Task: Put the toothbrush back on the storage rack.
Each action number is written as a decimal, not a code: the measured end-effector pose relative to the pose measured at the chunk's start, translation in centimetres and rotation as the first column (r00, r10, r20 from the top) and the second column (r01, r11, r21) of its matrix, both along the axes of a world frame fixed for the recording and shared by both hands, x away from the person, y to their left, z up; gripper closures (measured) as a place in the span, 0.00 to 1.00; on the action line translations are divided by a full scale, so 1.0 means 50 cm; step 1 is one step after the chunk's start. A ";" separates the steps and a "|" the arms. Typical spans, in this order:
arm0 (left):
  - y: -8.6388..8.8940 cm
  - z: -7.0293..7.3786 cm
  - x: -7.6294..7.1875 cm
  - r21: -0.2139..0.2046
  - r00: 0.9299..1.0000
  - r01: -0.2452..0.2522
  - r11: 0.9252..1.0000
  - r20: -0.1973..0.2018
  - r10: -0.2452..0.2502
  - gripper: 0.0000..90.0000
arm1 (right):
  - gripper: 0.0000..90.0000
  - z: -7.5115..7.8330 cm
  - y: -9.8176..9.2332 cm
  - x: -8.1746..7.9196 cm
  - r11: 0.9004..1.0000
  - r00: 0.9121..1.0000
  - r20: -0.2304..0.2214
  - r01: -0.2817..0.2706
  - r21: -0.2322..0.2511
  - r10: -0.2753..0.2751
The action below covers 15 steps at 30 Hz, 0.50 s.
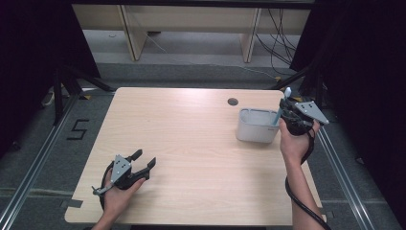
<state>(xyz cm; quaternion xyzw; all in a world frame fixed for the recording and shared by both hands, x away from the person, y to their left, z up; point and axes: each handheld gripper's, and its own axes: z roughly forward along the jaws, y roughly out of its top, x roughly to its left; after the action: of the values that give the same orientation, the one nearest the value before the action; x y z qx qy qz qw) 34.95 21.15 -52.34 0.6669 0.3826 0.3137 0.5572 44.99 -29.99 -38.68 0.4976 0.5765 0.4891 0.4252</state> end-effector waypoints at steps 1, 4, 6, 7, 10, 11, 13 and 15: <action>0.000 0.000 0.000 0.000 1.000 0.000 1.000 0.000 0.000 0.39 | 0.92 -0.002 -0.003 0.002 1.000 1.000 0.011 -0.001 -0.018 0.001; 0.000 0.000 0.000 0.000 1.000 0.000 1.000 0.000 0.000 0.39 | 0.92 -0.008 -0.001 0.002 1.000 1.000 -0.001 -0.001 -0.014 0.001; 0.000 0.000 0.000 -0.002 1.000 0.000 1.000 0.000 0.000 0.39 | 0.92 -0.011 0.001 0.002 1.000 1.000 -0.005 -0.001 -0.004 0.001; 0.000 0.000 0.000 -0.001 1.000 0.000 1.000 0.000 0.000 0.39 | 0.92 -0.012 -0.001 0.003 1.000 1.000 -0.002 -0.002 -0.016 0.002; 0.000 0.000 0.000 -0.001 1.000 -0.001 1.000 -0.001 0.001 0.39 | 0.92 -0.016 -0.003 0.003 1.000 1.000 -0.012 -0.004 -0.022 0.004; 0.000 0.000 0.000 -0.001 1.000 0.000 1.000 -0.001 0.000 0.39 | 0.92 -0.018 -0.001 0.003 1.000 1.000 -0.015 -0.003 -0.009 0.003; 0.000 0.000 0.000 -0.001 1.000 0.000 1.000 -0.001 0.000 0.39 | 0.92 -0.022 -0.002 0.004 1.000 1.000 -0.013 -0.008 -0.017 0.008; 0.000 0.000 0.000 -0.002 1.000 -0.001 1.000 -0.002 0.001 0.39 | 0.92 -0.027 -0.002 0.005 1.000 1.000 -0.013 -0.009 -0.017 0.008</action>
<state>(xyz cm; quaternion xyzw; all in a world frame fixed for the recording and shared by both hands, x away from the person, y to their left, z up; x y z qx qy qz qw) 34.95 21.15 -52.33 0.6666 0.3838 0.3128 0.5572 45.24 -30.07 -40.01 0.4946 0.5855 0.4828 0.4236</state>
